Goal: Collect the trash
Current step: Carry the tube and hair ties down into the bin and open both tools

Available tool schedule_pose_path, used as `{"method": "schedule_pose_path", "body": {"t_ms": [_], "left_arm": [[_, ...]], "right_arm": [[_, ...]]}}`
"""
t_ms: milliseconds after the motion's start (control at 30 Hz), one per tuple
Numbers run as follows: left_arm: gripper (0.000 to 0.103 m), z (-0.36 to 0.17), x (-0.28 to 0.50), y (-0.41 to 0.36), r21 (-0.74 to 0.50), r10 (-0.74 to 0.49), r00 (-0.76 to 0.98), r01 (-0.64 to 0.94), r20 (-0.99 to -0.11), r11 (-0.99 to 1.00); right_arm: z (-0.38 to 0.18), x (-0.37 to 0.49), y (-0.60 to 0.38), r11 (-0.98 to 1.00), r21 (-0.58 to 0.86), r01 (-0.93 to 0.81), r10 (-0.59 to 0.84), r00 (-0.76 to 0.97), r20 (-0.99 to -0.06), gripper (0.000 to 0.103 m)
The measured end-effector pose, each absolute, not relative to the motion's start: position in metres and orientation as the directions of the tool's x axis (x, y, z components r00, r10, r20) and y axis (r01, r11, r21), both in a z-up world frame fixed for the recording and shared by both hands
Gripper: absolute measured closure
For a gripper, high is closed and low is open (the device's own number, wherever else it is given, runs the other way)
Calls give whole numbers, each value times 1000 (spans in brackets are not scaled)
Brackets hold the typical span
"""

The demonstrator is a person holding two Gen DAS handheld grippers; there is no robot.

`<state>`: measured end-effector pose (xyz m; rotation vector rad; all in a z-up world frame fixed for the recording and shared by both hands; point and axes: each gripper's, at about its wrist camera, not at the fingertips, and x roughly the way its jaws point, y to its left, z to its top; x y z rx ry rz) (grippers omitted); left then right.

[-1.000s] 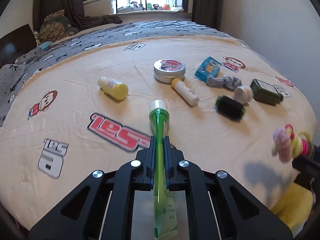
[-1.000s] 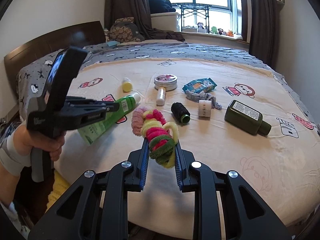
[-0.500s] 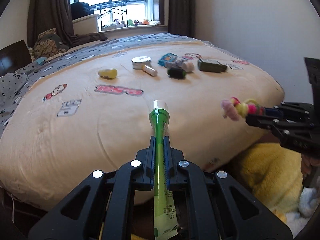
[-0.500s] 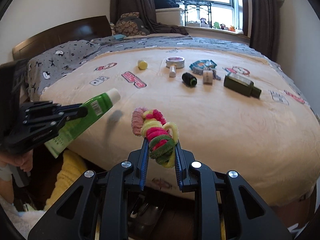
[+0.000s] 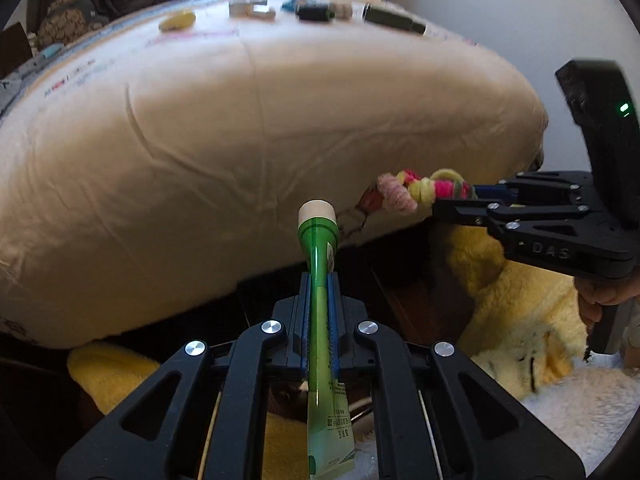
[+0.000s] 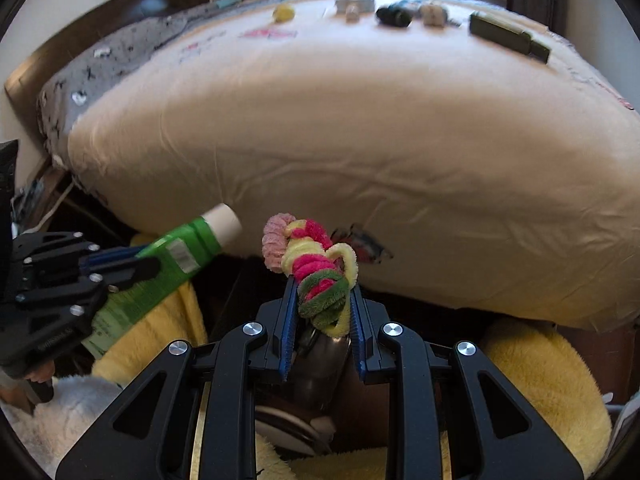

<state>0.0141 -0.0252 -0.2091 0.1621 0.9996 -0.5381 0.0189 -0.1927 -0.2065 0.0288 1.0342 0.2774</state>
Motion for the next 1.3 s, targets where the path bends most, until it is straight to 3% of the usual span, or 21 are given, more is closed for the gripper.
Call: {"method": "schedule_pose_path", "body": {"t_ms": [533,900,1033,1100,1233,1300], "left_arm": [[97,-295,45,-30,-214,-330,201,445,-923,870],[93,-303,46,-28,-198,-297,187,418,-936,886],[73,-300,48,-25,-188,-290,218,395,-932,899],[63,-295,47,-22,-169,-275,242,382,-931,909],[39,-278,45,-19,-121,-246,309,373,-919,920],[29,-269,47,-14,-98,-234,343,371,-910,924]], "right_arm": [[-280,37,-181,964,219,-148,253,272,-929,79],[-284,47,-169,964,230,-135,259,275,-926,76],[-277,49,-179,963,240,-118,266,304,-915,54],[-272,48,-185,965,242,-105,263,323,-909,49],[-259,47,-198,966,249,-72,257,381,-888,18],[-248,45,-207,965,258,-54,256,419,-871,11]]}}
